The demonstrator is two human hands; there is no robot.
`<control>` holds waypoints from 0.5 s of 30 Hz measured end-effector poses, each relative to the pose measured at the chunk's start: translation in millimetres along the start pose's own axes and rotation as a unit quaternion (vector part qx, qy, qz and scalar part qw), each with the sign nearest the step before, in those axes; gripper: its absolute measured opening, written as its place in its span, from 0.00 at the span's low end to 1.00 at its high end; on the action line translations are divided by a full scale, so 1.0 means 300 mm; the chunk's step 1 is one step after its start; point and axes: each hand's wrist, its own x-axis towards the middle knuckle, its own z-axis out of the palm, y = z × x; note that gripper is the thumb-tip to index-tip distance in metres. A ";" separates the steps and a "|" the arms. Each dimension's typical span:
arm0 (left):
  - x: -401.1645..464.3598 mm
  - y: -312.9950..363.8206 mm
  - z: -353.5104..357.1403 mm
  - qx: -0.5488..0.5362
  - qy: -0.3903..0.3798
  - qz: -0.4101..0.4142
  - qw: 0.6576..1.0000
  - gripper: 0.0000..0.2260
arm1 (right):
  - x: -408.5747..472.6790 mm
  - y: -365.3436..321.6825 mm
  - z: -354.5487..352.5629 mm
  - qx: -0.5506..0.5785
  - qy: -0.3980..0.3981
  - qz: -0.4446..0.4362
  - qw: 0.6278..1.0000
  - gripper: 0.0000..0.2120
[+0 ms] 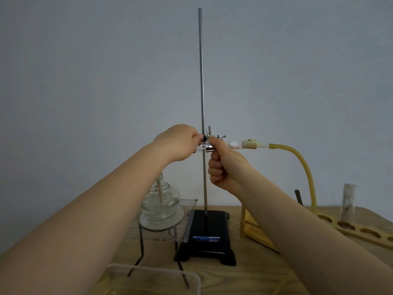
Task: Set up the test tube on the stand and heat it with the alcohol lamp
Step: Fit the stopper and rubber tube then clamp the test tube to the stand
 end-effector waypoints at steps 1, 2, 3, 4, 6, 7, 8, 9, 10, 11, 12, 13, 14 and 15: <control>-0.007 -0.006 0.003 -0.004 0.002 -0.002 1.000 0.19 | -0.006 -0.001 -0.004 -0.004 0.000 0.003 1.000 0.24; -0.014 -0.013 0.004 -0.006 0.008 -0.002 1.000 0.19 | -0.013 0.000 -0.010 -0.007 0.003 0.006 1.000 0.24; -0.022 -0.019 0.005 -0.005 0.016 0.000 1.000 0.19 | -0.021 0.001 -0.016 -0.009 0.010 0.010 1.000 0.24; -0.029 -0.025 0.006 -0.003 0.024 0.004 1.000 0.19 | -0.026 0.001 -0.022 -0.009 0.021 0.013 1.000 0.25; -0.045 -0.033 0.008 -0.006 0.036 0.019 0.999 0.18 | -0.034 0.003 -0.038 -0.008 0.055 0.005 0.998 0.25; -0.053 -0.034 0.009 -0.010 0.041 0.027 0.999 0.16 | -0.035 0.003 -0.046 -0.006 0.075 -0.006 0.997 0.24; -0.060 -0.034 0.010 -0.014 0.047 0.037 0.998 0.15 | -0.035 0.001 -0.054 -0.003 0.096 -0.019 0.995 0.23; -0.066 -0.035 0.012 -0.017 0.051 0.046 0.998 0.13 | -0.037 -0.003 -0.060 -0.001 0.113 -0.033 0.993 0.22; -0.070 -0.038 0.015 -0.019 0.053 0.055 0.997 0.12 | -0.039 -0.007 -0.064 -0.001 0.127 -0.045 0.991 0.20; -0.072 -0.041 0.019 -0.019 0.055 0.062 0.996 0.11 | -0.041 -0.010 -0.066 -0.004 0.137 -0.057 0.989 0.19; -0.073 -0.044 0.022 -0.022 0.058 0.067 0.996 0.11 | -0.042 -0.013 -0.068 -0.011 0.145 -0.067 0.987 0.18; -0.073 -0.047 0.025 -0.028 0.060 0.069 0.995 0.11 | -0.043 -0.015 -0.069 -0.020 0.152 -0.076 0.985 0.16; -0.074 -0.049 0.027 -0.034 0.064 0.071 0.995 0.11 | -0.043 -0.015 -0.069 -0.027 0.157 -0.083 0.984 0.16; -0.074 -0.049 0.029 -0.038 0.066 0.071 0.995 0.11 | -0.043 -0.016 -0.068 -0.030 0.160 -0.088 0.983 0.15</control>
